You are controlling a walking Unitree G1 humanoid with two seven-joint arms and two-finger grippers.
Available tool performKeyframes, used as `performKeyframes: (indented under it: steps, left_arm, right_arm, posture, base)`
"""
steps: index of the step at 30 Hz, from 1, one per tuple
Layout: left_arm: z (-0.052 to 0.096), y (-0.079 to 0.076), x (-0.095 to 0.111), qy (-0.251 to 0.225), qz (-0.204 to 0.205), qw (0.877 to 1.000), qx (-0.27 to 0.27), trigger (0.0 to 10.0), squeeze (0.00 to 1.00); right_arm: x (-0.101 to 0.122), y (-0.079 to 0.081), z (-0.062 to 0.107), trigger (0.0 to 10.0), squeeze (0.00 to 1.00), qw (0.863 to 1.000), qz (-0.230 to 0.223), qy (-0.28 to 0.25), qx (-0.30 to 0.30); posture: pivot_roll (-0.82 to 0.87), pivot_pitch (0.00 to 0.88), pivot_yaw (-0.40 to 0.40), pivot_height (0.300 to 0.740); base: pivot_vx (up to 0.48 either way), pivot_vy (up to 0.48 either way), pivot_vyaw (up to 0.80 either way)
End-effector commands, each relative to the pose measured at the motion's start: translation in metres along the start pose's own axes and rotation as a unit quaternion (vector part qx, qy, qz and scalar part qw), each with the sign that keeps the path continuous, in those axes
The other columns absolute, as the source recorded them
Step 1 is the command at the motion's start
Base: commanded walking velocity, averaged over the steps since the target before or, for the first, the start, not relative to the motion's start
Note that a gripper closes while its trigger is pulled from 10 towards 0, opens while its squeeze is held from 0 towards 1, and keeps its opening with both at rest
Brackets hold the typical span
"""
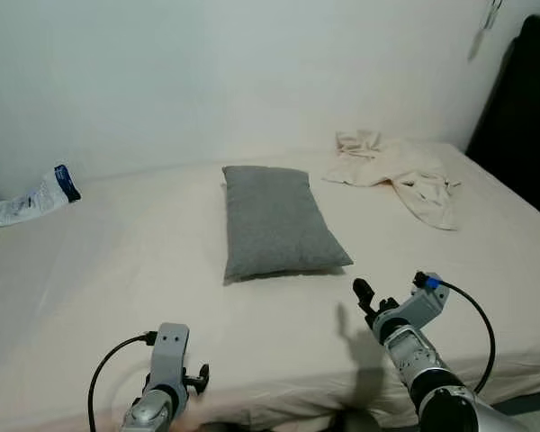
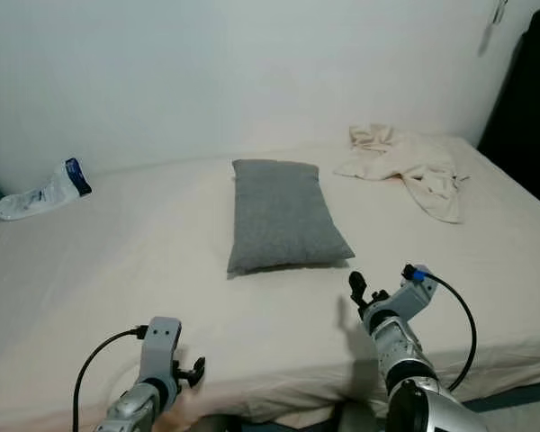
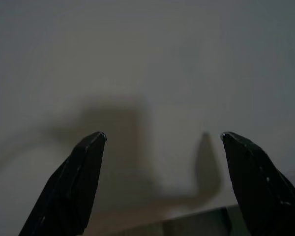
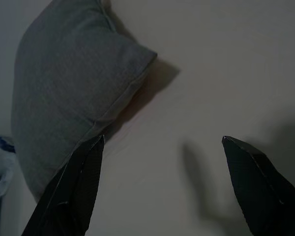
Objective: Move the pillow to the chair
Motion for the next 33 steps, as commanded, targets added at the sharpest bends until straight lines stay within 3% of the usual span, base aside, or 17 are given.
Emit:
performKeyframes:
  steps: [1,4,8,15,18,22,27,28,33]
  left_arm:
    - [0.001,-0.005,0.008,-0.026,-0.011,1.0,-0.015,10.0,0.0]
    - [0.003,-0.01,0.023,-0.063,-0.008,0.998,-0.023,10.0,0.0]
    - [0.008,-0.009,0.034,-0.09,-0.005,0.996,-0.022,10.0,0.0]
    - [0.016,-0.004,0.039,-0.106,-0.001,0.994,-0.016,10.0,0.0]
    - [0.024,-0.001,0.041,-0.112,0.0,0.994,-0.014,10.0,0.0]
    - [0.036,-0.001,0.046,-0.119,0.0,0.993,-0.016,10.0,0.0]
    - [0.046,-0.006,0.052,-0.126,-0.002,0.992,-0.025,10.0,0.0]
    - [0.053,-0.009,0.055,-0.13,-0.003,0.991,-0.029,10.0,0.0]
    - [0.061,-0.012,0.059,-0.134,-0.005,0.99,-0.036,10.0,0.0]
  right_arm:
    - [-0.004,0.006,-0.001,10.0,0.0,1.0,-0.022,0.004,0.013]
    - [-0.001,0.016,-0.003,10.0,0.0,0.998,-0.045,0.004,0.04]
    - [-0.006,0.025,-0.005,10.0,0.0,0.997,-0.042,0.019,0.057]
    - [-0.02,0.045,-0.007,10.0,0.0,0.994,-0.028,0.048,0.093]
    - [-0.021,0.061,-0.009,10.0,0.0,0.99,-0.027,0.05,0.127]
    - [0.001,0.079,-0.01,10.0,0.0,0.985,-0.04,0.015,0.169]
    - [0.028,0.087,-0.009,10.0,0.0,0.98,-0.048,-0.022,0.19]
    - [0.052,0.09,-0.007,10.0,0.0,0.977,-0.051,-0.057,0.199]
    - [0.085,0.094,-0.001,10.0,0.0,0.969,-0.059,-0.103,0.217]
  posture:
    - [0.03,0.136,0.075,0.615]
    - [0.05,0.171,0.083,0.615]
    - [0.07,0.204,0.09,0.615]
    - [0.08,0.25,0.103,0.595]
    - [0.1,0.276,0.113,0.58]
    - [0.11,0.307,0.124,0.57]
    - [0.13,0.331,0.134,0.57]
    - [0.15,0.349,0.143,0.57]
    - [0.17,0.365,0.154,0.57]
  base:
    - [0.0,0.0,0.0]
    - [0.0,0.0,0.0]
    - [0.0,0.0,0.0]
    - [0.0,0.0,0.0]
    - [0.0,0.0,0.0]
    - [0.0,0.0,0.0]
    - [0.0,0.0,0.0]
    - [0.0,0.0,0.0]
    - [0.0,0.0,0.0]
Point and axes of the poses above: a point about 5 cm out from each wrist's last joint towards the gripper, its own z axis pointing back from the gripper into the wrist, its own x axis along the axis of the wrist's last joint, y = z × x, the point moved 6 cm from there along -z, pointing out of the wrist towards the gripper, and after that the axes turned 15 degrees about -z, right-handed, at the moved point
